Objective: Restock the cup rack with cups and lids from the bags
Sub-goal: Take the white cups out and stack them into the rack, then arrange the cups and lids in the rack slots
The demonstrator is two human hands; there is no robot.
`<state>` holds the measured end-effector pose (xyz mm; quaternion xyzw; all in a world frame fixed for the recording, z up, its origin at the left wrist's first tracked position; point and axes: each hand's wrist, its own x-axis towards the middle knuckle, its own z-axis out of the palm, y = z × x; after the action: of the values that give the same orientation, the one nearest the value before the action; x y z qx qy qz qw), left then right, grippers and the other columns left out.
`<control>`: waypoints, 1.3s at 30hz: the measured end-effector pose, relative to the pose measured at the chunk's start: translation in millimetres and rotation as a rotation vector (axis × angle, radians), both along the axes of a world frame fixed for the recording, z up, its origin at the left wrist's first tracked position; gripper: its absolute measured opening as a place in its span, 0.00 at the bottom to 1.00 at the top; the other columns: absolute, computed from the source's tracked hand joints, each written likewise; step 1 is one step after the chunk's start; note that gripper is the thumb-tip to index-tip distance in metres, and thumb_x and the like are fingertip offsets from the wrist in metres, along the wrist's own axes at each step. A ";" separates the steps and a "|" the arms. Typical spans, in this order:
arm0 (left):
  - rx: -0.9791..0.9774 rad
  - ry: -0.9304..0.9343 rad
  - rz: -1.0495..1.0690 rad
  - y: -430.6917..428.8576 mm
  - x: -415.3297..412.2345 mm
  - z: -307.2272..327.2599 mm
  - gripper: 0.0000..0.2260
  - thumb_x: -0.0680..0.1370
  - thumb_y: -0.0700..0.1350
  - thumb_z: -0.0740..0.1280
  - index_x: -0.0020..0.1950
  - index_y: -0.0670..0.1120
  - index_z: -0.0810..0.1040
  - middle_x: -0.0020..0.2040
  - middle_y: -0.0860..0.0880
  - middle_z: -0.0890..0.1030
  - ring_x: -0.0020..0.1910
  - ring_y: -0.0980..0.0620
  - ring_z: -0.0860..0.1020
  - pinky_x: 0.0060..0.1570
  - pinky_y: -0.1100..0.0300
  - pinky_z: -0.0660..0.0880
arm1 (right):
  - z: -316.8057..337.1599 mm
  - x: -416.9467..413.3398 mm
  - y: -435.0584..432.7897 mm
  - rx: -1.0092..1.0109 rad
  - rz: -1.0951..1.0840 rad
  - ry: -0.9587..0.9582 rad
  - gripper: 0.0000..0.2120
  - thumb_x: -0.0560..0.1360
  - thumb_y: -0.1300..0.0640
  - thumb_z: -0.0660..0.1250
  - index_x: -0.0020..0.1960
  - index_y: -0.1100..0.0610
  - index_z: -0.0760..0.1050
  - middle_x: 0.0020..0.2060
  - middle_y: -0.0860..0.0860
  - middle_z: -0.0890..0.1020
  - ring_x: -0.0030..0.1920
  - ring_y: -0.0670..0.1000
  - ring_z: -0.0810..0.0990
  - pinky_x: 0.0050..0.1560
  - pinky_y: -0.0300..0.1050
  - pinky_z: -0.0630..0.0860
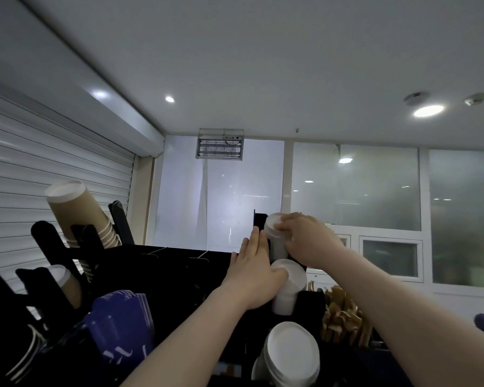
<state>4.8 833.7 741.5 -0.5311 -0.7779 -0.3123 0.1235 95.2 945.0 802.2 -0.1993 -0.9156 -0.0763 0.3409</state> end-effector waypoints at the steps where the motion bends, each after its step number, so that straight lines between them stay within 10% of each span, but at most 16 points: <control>1: -0.004 0.003 0.002 -0.1 0.2 0.1 0.36 0.76 0.51 0.55 0.77 0.47 0.36 0.77 0.51 0.34 0.76 0.52 0.37 0.73 0.50 0.39 | -0.5 0.3 -1.7 0.005 -0.043 0.044 0.20 0.73 0.60 0.59 0.63 0.48 0.76 0.63 0.49 0.76 0.61 0.54 0.74 0.50 0.46 0.73; 11: 0.003 -0.006 0.006 -3.0 2.3 1.2 0.37 0.76 0.52 0.56 0.77 0.47 0.37 0.77 0.52 0.35 0.76 0.51 0.38 0.74 0.50 0.41 | -3.5 -4.9 -9.0 0.010 -0.133 0.117 0.10 0.75 0.58 0.62 0.55 0.52 0.74 0.50 0.52 0.80 0.43 0.55 0.74 0.39 0.44 0.68; 22: 0.023 -0.010 -0.021 -4.8 2.1 1.2 0.36 0.78 0.52 0.56 0.77 0.47 0.37 0.77 0.51 0.35 0.76 0.53 0.38 0.74 0.55 0.42 | -30.9 18.2 -6.7 -0.030 0.046 0.205 0.24 0.76 0.54 0.62 0.72 0.51 0.66 0.73 0.46 0.66 0.72 0.51 0.60 0.68 0.45 0.61; 34: 0.146 -0.020 0.010 -19.4 4.9 -2.2 0.32 0.80 0.55 0.55 0.78 0.49 0.42 0.78 0.52 0.41 0.76 0.55 0.42 0.75 0.55 0.44 | -22.8 79.5 -18.7 -0.004 0.072 0.134 0.21 0.77 0.50 0.62 0.70 0.48 0.70 0.71 0.44 0.69 0.71 0.48 0.64 0.69 0.48 0.63; 39: 0.108 0.277 -0.006 -56.2 18.9 -0.2 0.29 0.81 0.52 0.55 0.78 0.53 0.45 0.79 0.51 0.44 0.77 0.53 0.42 0.73 0.55 0.41 | -37.6 94.6 -55.8 -0.009 0.241 0.076 0.24 0.75 0.47 0.65 0.71 0.45 0.67 0.69 0.42 0.71 0.69 0.44 0.66 0.63 0.36 0.59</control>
<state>23.7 777.5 741.3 -0.5641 -0.7339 -0.2775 0.2572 189.8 889.2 764.6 -0.0919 -0.9197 -0.0231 0.3810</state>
